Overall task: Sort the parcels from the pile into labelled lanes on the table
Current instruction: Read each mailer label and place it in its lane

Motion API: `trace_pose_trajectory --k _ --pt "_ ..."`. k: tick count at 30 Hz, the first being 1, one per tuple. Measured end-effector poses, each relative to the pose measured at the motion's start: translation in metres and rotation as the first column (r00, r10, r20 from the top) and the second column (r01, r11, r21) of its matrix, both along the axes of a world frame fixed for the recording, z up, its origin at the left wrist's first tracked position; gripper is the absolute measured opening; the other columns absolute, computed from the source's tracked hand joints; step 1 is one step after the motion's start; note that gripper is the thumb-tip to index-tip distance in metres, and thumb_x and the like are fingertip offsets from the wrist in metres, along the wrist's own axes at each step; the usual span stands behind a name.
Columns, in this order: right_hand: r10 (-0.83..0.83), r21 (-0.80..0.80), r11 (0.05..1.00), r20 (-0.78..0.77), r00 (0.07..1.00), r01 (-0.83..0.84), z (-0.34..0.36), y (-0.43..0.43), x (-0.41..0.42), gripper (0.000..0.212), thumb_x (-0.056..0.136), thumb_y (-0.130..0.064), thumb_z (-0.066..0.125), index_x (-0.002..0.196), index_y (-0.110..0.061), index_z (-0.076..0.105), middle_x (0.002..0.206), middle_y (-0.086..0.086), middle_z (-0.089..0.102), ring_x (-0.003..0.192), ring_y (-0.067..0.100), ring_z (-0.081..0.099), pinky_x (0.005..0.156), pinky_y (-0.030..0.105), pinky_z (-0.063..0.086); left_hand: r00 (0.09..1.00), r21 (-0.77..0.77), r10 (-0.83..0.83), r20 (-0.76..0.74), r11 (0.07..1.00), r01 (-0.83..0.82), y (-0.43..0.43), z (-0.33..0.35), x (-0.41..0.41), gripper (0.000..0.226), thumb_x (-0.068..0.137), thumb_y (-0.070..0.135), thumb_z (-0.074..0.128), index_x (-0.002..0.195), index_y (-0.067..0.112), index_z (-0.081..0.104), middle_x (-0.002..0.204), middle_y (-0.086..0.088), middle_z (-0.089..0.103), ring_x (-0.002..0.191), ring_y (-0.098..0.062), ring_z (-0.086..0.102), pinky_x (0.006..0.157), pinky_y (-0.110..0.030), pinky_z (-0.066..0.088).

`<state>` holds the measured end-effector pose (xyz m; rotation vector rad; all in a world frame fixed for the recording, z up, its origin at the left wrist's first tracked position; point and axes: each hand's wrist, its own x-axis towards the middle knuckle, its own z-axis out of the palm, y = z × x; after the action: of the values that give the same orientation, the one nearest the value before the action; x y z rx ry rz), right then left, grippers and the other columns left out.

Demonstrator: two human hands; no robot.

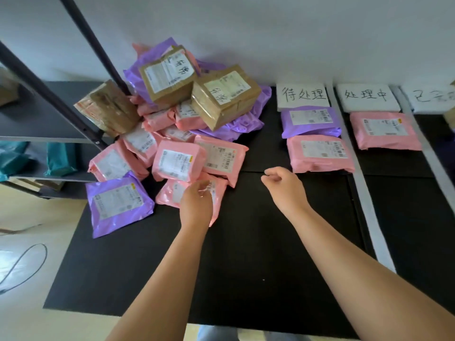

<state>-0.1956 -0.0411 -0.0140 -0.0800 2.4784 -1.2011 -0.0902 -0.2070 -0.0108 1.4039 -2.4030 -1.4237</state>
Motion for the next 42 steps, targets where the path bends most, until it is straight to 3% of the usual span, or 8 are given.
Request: trace_pose_trajectory --k 10,20,25,28,31,33,37,42 --pt "0.146 0.123 0.983 -0.061 0.987 -0.138 0.003 -0.157 0.028 0.020 0.098 -0.031 0.057 0.115 -0.020 0.060 0.096 -0.011 0.058 0.086 0.009 0.060 0.068 0.027 0.048 0.987 -0.030 -0.163 -0.002 0.986 0.162 -0.112 -0.012 0.032 0.042 0.099 0.012 0.049 0.141 0.014 0.050 0.140 -0.009 0.055 0.126 -0.027 0.054 0.100 -0.033 0.044" --pt "0.267 0.467 0.872 -0.197 0.943 -0.149 0.001 -0.218 -0.011 0.046 0.099 -0.027 0.055 0.143 -0.018 0.043 0.139 0.011 0.050 0.126 0.032 0.050 0.100 0.048 0.045 0.978 0.157 -0.209 0.007 0.966 0.206 -0.140 -0.029 0.015 0.052 0.101 0.015 0.047 0.151 0.011 0.033 0.150 -0.008 0.044 0.136 -0.025 0.045 0.105 -0.030 0.038" --pt "0.304 0.491 0.847 -0.131 0.944 -0.205 -0.001 -0.228 -0.014 0.051 0.098 -0.026 0.056 0.147 -0.020 0.041 0.133 0.008 0.059 0.119 0.030 0.057 0.096 0.047 0.049 0.985 0.221 -0.170 -0.020 0.960 0.170 -0.146 -0.029 0.009 0.051 0.101 0.014 0.045 0.151 0.013 0.033 0.149 -0.007 0.046 0.134 -0.023 0.047 0.101 -0.029 0.040" --pt "0.301 0.453 0.863 -0.107 0.948 -0.223 0.001 -0.227 -0.008 0.037 0.097 -0.025 0.057 0.134 -0.020 0.055 0.121 0.004 0.065 0.107 0.027 0.063 0.090 0.047 0.052 0.985 0.261 -0.171 -0.022 0.950 0.171 -0.148 -0.028 0.008 0.053 0.101 0.014 0.044 0.152 0.013 0.031 0.150 -0.004 0.046 0.131 -0.022 0.049 0.090 -0.027 0.039" --pt "0.232 0.356 0.916 -0.100 0.968 -0.183 0.001 -0.222 -0.001 0.005 0.096 -0.021 0.057 0.094 -0.022 0.061 0.089 -0.004 0.062 0.092 0.024 0.064 0.075 0.039 0.051 0.988 0.287 -0.146 -0.040 0.946 0.152 -0.148 -0.025 0.012 0.052 0.101 0.014 0.044 0.152 0.014 0.033 0.149 -0.005 0.048 0.128 -0.021 0.051 0.091 -0.027 0.041" --pt "0.199 0.284 0.945 -0.111 0.974 -0.161 0.008 -0.219 0.002 0.011 0.096 -0.017 0.056 0.089 -0.024 0.061 0.084 -0.006 0.060 0.088 0.021 0.063 0.067 0.032 0.045 0.991 0.288 -0.117 -0.064 0.949 0.131 -0.148 -0.020 0.018 0.049 0.101 0.014 0.045 0.150 0.014 0.037 0.146 -0.003 0.051 0.129 -0.020 0.051 0.092 -0.026 0.039" --pt "0.156 0.120 0.983 -0.168 0.973 -0.137 0.033 -0.206 0.011 0.020 0.095 -0.012 0.055 0.105 -0.019 0.070 0.096 -0.007 0.065 0.086 0.016 0.064 0.075 0.037 0.053 0.986 0.175 -0.122 -0.110 0.975 0.140 -0.144 0.000 0.032 0.043 0.101 0.016 0.046 0.144 0.018 0.046 0.137 0.000 0.058 0.113 -0.015 0.056 0.086 -0.026 0.041" --pt "0.115 0.078 0.992 -0.317 0.941 -0.095 0.074 -0.175 0.028 0.023 0.094 -0.014 0.057 0.106 -0.024 0.073 0.094 -0.014 0.067 0.090 0.011 0.064 0.090 0.046 0.051 0.953 -0.211 -0.163 -0.257 0.971 0.110 -0.139 0.040 0.040 0.037 0.096 0.014 0.055 0.133 0.022 0.058 0.131 0.003 0.060 0.114 -0.016 0.058 0.096 -0.038 0.049"
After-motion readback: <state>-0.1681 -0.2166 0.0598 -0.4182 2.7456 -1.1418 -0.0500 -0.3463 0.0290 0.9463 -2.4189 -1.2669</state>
